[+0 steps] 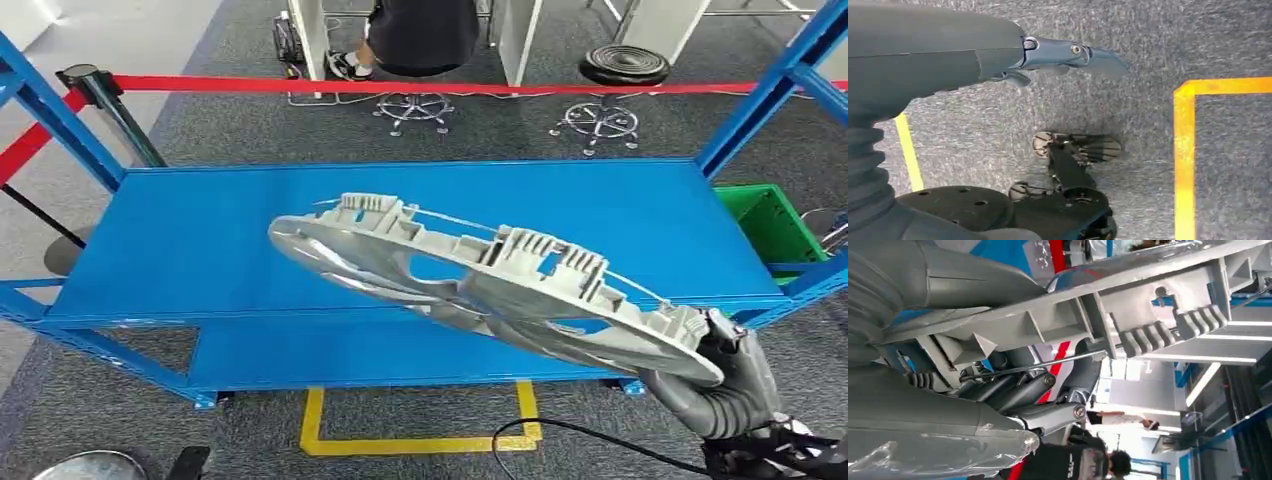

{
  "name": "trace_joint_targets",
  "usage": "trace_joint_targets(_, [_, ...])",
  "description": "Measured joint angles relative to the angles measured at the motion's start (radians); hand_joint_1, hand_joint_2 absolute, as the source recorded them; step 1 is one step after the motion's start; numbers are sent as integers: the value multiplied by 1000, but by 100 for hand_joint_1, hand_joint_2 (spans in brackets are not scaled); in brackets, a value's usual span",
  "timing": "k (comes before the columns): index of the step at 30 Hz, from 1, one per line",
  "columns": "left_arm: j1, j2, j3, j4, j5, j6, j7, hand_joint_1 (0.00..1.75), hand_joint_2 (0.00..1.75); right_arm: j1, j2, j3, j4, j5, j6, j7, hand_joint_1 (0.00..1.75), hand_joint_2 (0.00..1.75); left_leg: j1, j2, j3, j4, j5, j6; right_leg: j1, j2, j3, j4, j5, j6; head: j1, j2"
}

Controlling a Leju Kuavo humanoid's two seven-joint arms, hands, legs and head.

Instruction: Take the parts from the cabinet and place them on the table.

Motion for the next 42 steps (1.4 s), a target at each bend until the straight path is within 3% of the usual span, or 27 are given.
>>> trace_joint_targets(3, [0,-2,2,0,16,-24,3,0,175,3,-2,0,0,-1,6,2,175,175,4,-2,-9,6,10,-12,-8,0,136,-248,118,5,0,0])
trace_joint_targets(4, [0,0,3,0,25,-37,3,0,175,1,-3,0,0,0,7,5,175,175,1,-3,-13,8,15,-19,-6,4,156,-292,101,7,0,0])
trace_joint_targets(5, [-1,2,5,0,33,-47,1,0,175,3,-3,-1,0,4,7,5,175,175,-3,-4,-19,13,21,-25,-4,10,144,-294,118,-8,-3,0])
trace_joint_targets(8, [2,3,12,0,34,-59,-10,0,175,8,-6,-1,0,12,7,11,175,175,1,-4,-27,3,45,-42,2,9,130,-282,134,-32,-2,0])
trace_joint_targets(9, [2,6,13,0,34,-60,-13,0,175,7,-8,-1,0,13,7,12,175,175,3,-4,-36,7,39,-47,-7,5,119,-285,147,-41,-2,0])
trace_joint_targets(11, [3,6,13,0,34,-68,-22,0,175,8,-9,-2,-1,14,10,11,175,175,2,-3,-73,92,-63,-54,-5,3,92,-285,168,-55,-8,0])
trace_joint_targets(12, [3,6,13,0,34,-69,-25,0,175,8,-9,-2,-1,15,10,11,175,175,2,-3,-84,126,-87,-55,-5,3,85,-285,172,-55,-9,0])
trace_joint_targets(17, [3,6,13,0,34,-69,-25,0,175,8,-9,-2,-1,15,10,11,175,175,2,-3,-84,126,-87,-55,-5,3,85,-285,172,-55,-9,0])
trace_joint_targets(19, [3,6,13,0,34,-71,-26,0,175,8,-9,-2,-1,15,11,10,175,175,2,-3,-94,158,-107,-56,-4,2,80,-284,176,-55,-9,0])
trace_joint_targets(20, [2,6,13,0,35,-74,-34,0,175,10,-9,-4,-1,18,13,7,175,175,1,-3,-130,306,-183,-57,-2,0,51,-283,197,-56,-8,0])
trace_joint_targets(21, [2,7,13,0,35,-74,-35,0,175,10,-9,-4,-1,19,13,7,175,175,1,-3,-128,318,-188,-56,-1,0,46,-283,201,-56,-8,0])
trace_joint_targets(22, [0,8,14,0,35,-74,-38,0,175,13,-9,-7,-1,20,14,6,175,175,-2,-3,59,95,-117,-39,1,2,4,-283,239,-49,-8,0])
trace_joint_targets(23, [-9,8,15,0,44,-94,-44,0,175,14,-9,-10,-7,30,15,0,175,175,-12,-5,117,-14,-106,-23,2,-2,-10,-288,276,-25,-9,0])
trace_joint_targets(24, [-5,8,16,0,46,-101,-46,0,175,15,-9,-12,-7,33,16,-2,175,175,-14,-5,114,-13,-99,-17,0,-1,-9,-294,287,-18,-7,0])
trace_joint_targets(25, [-3,6,18,0,48,-106,-46,0,175,16,-9,-13,-7,33,16,-2,175,175,-8,-1,104,-20,-82,-9,-2,1,-16,-293,290,-13,-9,0])
trace_joint_targets(26, [-3,8,19,0,48,-108,-47,0,175,19,-9,-17,-7,34,17,-4,175,175,-6,3,94,-20,-71,-3,-3,-1,-30,-278,250,-8,-8,0])
trace_joint_targets(28, [-4,11,21,0,48,-109,-48,0,175,19,-9,-23,-7,35,17,-5,175,175,-6,4,65,-20,-47,5,-4,-1,-64,-147,114,0,-1,0])
trace_joint_targets(30, [-3,11,21,0,48,-108,-46,0,175,19,-9,-27,-6,55,17,-17,175,175,-7,4,35,-19,-23,5,-4,-1,-84,-10,47,4,0,0])
trace_joint_targets(31, [-2,11,21,0,48,-105,-44,0,175,21,-9,-29,-6,61,17,-19,175,175,-7,5,20,-17,-11,4,-4,-1,-76,19,56,5,-1,0])
trace_joint_targets(32, [-3,11,21,0,48,-105,-42,0,175,24,-9,-31,-6,64,19,-19,175,175,-7,5,3,-17,1,2,-4,-1,-49,10,90,5,0,0])
trace_joint_targets(34, [-2,12,22,0,48,-108,-42,0,175,23,-9,-35,-6,74,27,-28,175,175,-6,5,-28,-14,26,-6,-6,-1,68,-123,160,4,-1,0])
trace_joint_targets(36, [-3,15,22,0,48,-117,-42,0,175,19,-9,-37,-9,108,30,-42,175,175,-10,1,-43,-8,44,-18,-3,0,199,-312,97,3,0,0])
trace_joint_targets(37, [-3,16,23,0,47,-123,-41,0,175,20,-9,-40,-11,135,31,-53,175,175,-10,2,-41,-12,55,-22,0,4,194,-314,97,-11,-6,0])
trace_joint_targets(38, [-3,16,23,0,44,-128,-41,0,175,19,-9,-41,-13,162,32,-66,175,175,-8,2,-42,-13,66,-27,2,6,181,-318,101,-14,0,0])
trace_joint_targets(40, [2,18,23,0,42,-127,-40,0,175,22,-9,-41,-14,191,35,-71,175,175,-5,0,-51,-18,84,-41,2,3,161,-312,121,-36,0,0])
trace_joint_targets(41, [2,19,23,0,41,-127,-40,0,175,21,-9,-41,-14,198,36,-71,175,175,-3,1,-60,-9,49,-47,-1,-1,148,-313,132,-47,-2,0])
trace_joint_targets(42, [5,19,23,0,40,-127,-40,0,175,23,-9,-41,-14,200,36,-71,175,175,-3,1,-75,30,-16,-52,-1,-1,136,-313,146,-55,-7,0])
